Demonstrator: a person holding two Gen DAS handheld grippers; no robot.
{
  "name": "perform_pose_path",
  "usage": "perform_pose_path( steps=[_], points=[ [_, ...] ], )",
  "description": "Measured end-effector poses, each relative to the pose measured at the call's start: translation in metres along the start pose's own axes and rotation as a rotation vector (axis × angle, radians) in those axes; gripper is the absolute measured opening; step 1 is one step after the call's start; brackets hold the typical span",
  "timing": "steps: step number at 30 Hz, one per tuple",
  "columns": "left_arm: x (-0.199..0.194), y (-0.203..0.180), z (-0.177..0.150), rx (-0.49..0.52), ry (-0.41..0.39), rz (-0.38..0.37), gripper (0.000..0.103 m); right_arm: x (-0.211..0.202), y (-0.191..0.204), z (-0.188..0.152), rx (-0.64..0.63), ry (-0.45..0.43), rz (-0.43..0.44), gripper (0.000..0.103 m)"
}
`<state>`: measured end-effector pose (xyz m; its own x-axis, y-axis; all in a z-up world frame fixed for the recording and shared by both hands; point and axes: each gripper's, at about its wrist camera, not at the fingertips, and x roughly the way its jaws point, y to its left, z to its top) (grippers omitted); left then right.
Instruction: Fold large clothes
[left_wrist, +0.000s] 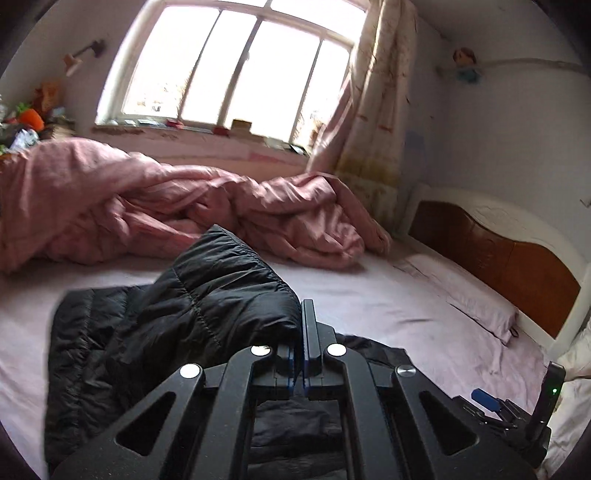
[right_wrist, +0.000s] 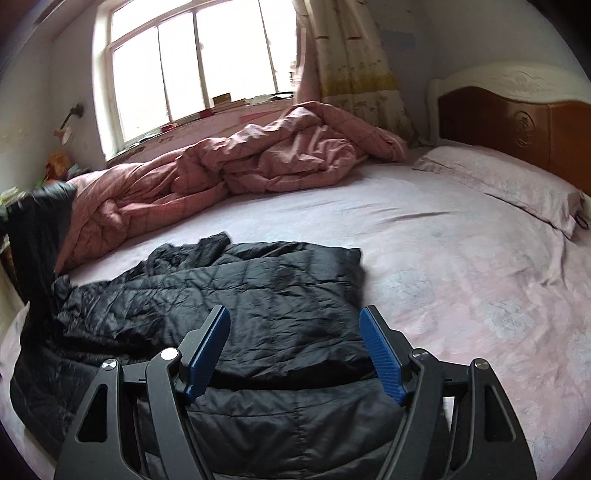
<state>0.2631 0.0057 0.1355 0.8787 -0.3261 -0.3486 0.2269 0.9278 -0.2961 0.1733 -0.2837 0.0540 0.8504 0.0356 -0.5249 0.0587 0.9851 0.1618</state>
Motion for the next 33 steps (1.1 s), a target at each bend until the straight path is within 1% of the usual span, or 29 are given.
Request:
perform_pose_path(
  steps=[3,4,6,7,8,9,10,11,13,14,16,17,18,20,21,23,24,25,27,28,29,31,32,33],
  points=[
    [0.027,-0.031,-0.024,-0.003,0.056,-0.079,0.002,-0.002,-0.017,0.004,0.050,-0.006,-0.025,0.075],
    [0.034,-0.043,-0.030,0.015,0.074,-0.081,0.002,-0.004,-0.020,0.007,0.059,-0.011,-0.031,0.075],
    [0.051,-0.062,-0.045,0.066,0.138,-0.050,0.004,-0.008,-0.025,0.012,0.065,-0.028,-0.054,0.075],
    [0.057,-0.067,-0.051,0.083,0.163,-0.035,0.009,-0.011,-0.025,0.013,0.054,-0.043,-0.076,0.075],
    [0.061,-0.073,-0.058,0.108,0.193,-0.029,0.022,-0.013,-0.023,0.014,0.038,-0.057,-0.098,0.075],
    [0.062,-0.076,-0.064,0.139,0.223,-0.029,0.030,-0.016,-0.020,0.016,0.002,-0.080,-0.132,0.075],
    [0.057,-0.079,-0.070,0.165,0.236,-0.023,0.047,-0.018,-0.017,0.017,-0.016,-0.093,-0.146,0.075],
    [0.051,-0.078,-0.074,0.183,0.238,-0.009,0.062,-0.020,-0.016,0.018,-0.032,-0.106,-0.152,0.075],
    [0.031,-0.073,-0.077,0.208,0.227,0.040,0.075,-0.023,-0.017,0.019,-0.030,-0.111,-0.136,0.075],
    [0.017,-0.069,-0.078,0.218,0.208,0.059,0.077,-0.024,-0.018,0.019,-0.019,-0.108,-0.124,0.075],
    [-0.012,-0.057,-0.074,0.243,0.161,0.086,0.079,-0.023,-0.021,0.019,-0.002,-0.100,-0.113,0.075],
    [-0.028,-0.049,-0.070,0.255,0.129,0.118,0.081,-0.023,-0.021,0.019,0.003,-0.096,-0.111,0.075],
    [-0.041,-0.041,-0.065,0.259,0.098,0.147,0.083,-0.021,-0.021,0.018,0.009,-0.088,-0.109,0.075],
    [-0.071,-0.021,-0.056,0.254,0.045,0.182,0.087,-0.019,-0.018,0.016,0.012,-0.076,-0.103,0.075],
    [-0.087,-0.008,-0.052,0.250,0.016,0.214,0.088,-0.017,-0.015,0.014,0.007,-0.067,-0.093,0.075],
    [-0.107,0.015,-0.046,0.241,-0.019,0.290,0.091,-0.016,-0.007,0.011,-0.014,-0.055,-0.074,0.075],
    [-0.114,0.029,-0.044,0.227,-0.022,0.324,0.091,-0.015,0.001,0.009,-0.035,-0.047,-0.052,0.075],
    [-0.119,0.046,-0.042,0.195,-0.004,0.358,0.091,-0.015,0.007,0.007,-0.054,-0.041,-0.029,0.075],
    [-0.122,0.084,-0.042,0.091,0.068,0.432,0.091,-0.015,0.025,0.000,-0.103,-0.022,0.027,0.075],
    [-0.125,0.104,-0.044,0.034,0.082,0.441,0.091,-0.014,0.036,-0.004,-0.134,-0.002,0.050,0.075],
    [-0.128,0.121,-0.047,-0.007,0.081,0.433,0.091,-0.015,0.050,-0.008,-0.175,0.026,0.074,0.075],
    [-0.126,0.151,-0.053,-0.075,0.105,0.445,0.090,-0.021,0.075,-0.016,-0.230,0.037,0.110,0.075],
    [-0.123,0.162,-0.056,-0.100,0.115,0.440,0.090,-0.025,0.088,-0.020,-0.246,0.036,0.090,0.075],
    [-0.120,0.172,-0.061,-0.123,0.132,0.437,0.090,-0.025,0.102,-0.022,-0.256,0.048,0.033,0.075]
  ],
)
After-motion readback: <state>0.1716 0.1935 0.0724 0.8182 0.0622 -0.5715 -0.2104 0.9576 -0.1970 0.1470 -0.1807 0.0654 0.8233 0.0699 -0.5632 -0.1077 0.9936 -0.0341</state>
